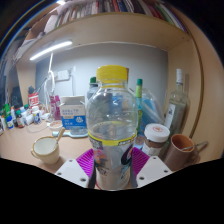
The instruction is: Pour water
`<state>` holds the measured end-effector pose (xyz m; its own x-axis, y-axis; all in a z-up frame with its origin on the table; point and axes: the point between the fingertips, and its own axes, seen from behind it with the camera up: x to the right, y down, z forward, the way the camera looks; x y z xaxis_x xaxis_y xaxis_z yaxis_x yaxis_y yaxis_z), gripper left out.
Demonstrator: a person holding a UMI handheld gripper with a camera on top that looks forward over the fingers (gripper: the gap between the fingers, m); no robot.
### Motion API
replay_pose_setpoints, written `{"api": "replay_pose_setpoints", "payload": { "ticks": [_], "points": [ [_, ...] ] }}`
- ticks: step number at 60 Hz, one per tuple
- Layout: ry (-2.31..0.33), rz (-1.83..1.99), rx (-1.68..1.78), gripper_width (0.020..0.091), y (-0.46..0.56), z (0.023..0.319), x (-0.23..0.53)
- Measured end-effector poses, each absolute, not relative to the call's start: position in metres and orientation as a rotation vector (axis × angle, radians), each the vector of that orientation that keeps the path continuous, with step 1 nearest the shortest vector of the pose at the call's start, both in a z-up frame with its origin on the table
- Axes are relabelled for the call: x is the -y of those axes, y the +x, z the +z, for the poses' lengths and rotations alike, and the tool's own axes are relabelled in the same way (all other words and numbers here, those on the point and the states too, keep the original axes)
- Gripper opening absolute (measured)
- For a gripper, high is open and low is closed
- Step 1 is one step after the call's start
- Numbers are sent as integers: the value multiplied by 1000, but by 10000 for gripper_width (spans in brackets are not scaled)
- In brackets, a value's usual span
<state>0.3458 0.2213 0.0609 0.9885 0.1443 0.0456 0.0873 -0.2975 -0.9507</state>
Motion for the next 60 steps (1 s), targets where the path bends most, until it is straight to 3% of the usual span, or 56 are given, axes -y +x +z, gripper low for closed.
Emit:
{"api": "replay_pose_setpoints", "payload": {
  "ticks": [7, 28, 34, 38, 41, 60],
  "points": [
    [-1845, 109, 116, 525, 355, 56, -220],
    [-1773, 107, 139, 539, 352, 56, -216],
    [-1838, 100, 156, 625, 354, 47, -214],
    [-1992, 85, 170, 771, 356, 21, -200],
    [-2026, 111, 154, 855, 356, 21, -187],
    [-2046, 97, -3, 841, 360, 67, -50]
  ]
}}
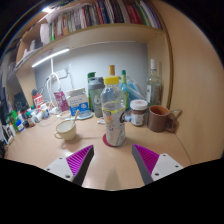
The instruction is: Pour water
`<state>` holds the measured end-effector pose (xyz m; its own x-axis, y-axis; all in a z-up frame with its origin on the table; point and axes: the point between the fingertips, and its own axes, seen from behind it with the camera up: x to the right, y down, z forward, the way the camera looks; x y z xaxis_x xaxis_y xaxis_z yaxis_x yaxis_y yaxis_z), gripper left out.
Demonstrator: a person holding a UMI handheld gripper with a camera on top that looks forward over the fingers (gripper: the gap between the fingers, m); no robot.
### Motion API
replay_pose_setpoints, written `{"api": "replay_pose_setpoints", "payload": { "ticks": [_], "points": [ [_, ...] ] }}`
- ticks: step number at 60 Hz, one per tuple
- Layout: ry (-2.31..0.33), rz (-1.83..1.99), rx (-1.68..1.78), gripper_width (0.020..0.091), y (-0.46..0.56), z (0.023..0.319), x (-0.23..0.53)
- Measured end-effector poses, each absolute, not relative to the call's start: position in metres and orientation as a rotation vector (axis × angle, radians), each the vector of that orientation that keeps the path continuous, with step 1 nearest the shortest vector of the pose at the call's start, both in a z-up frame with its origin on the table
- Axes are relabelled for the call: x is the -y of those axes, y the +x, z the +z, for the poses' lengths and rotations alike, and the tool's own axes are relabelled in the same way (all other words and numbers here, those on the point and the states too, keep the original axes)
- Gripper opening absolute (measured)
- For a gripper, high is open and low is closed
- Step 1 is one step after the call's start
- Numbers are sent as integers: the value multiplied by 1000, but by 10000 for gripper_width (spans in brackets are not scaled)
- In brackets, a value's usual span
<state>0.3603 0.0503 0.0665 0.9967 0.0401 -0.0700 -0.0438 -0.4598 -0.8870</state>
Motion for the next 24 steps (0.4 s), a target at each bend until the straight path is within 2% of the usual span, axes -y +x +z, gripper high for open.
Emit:
{"api": "replay_pose_setpoints", "payload": {
  "ticks": [24],
  "points": [
    [-1998, -56, -38, 840, 332, 187, 128]
  ]
}}
